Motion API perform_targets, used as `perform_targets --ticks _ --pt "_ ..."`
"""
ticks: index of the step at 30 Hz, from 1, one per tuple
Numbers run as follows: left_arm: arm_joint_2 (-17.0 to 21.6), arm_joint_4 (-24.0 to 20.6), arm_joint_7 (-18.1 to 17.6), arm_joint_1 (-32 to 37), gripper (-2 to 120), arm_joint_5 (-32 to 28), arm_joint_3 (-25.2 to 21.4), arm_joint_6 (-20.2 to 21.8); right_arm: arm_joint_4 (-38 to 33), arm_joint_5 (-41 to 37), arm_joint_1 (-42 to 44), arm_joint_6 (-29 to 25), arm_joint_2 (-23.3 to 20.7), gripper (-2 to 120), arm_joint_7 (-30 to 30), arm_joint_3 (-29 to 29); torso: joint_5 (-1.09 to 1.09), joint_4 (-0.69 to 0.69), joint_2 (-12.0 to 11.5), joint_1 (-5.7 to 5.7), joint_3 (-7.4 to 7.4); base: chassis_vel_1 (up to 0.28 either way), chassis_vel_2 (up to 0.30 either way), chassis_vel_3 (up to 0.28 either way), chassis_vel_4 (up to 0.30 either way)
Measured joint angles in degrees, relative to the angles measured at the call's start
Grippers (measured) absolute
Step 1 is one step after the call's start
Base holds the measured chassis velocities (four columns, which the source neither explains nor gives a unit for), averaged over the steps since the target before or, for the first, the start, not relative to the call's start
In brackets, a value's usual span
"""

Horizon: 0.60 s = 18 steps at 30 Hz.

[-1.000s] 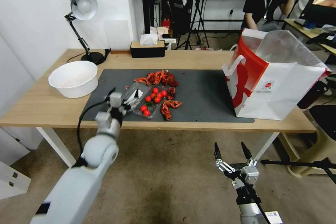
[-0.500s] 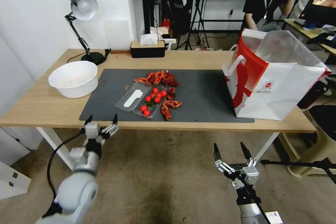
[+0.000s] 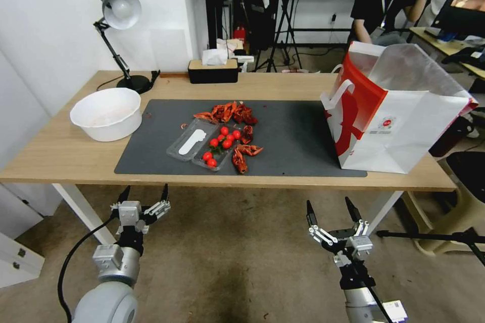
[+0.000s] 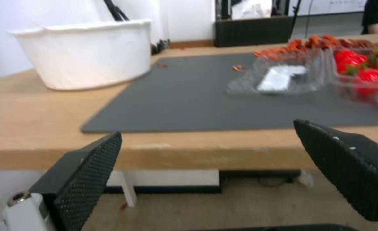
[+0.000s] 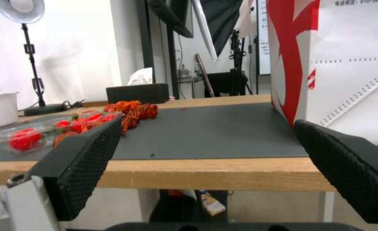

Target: Pick up the trash from the table and place it into the takeout bag.

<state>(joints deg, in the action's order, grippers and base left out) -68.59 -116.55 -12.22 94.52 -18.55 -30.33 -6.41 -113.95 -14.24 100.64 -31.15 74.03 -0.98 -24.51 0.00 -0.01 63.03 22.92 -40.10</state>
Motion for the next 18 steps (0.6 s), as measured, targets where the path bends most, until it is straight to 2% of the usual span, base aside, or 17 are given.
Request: perform_targets --ticks 18 --pt "-0.01 0.12 0.02 -0.27 100 -0.62 -0.23 -0.15 -0.16 -0.96 -0.32 0.63 -0.15 100 -0.02 0.24 0.00 0.00 0.00 0.00 0.00 0.000 0.000 0.000 0.000"
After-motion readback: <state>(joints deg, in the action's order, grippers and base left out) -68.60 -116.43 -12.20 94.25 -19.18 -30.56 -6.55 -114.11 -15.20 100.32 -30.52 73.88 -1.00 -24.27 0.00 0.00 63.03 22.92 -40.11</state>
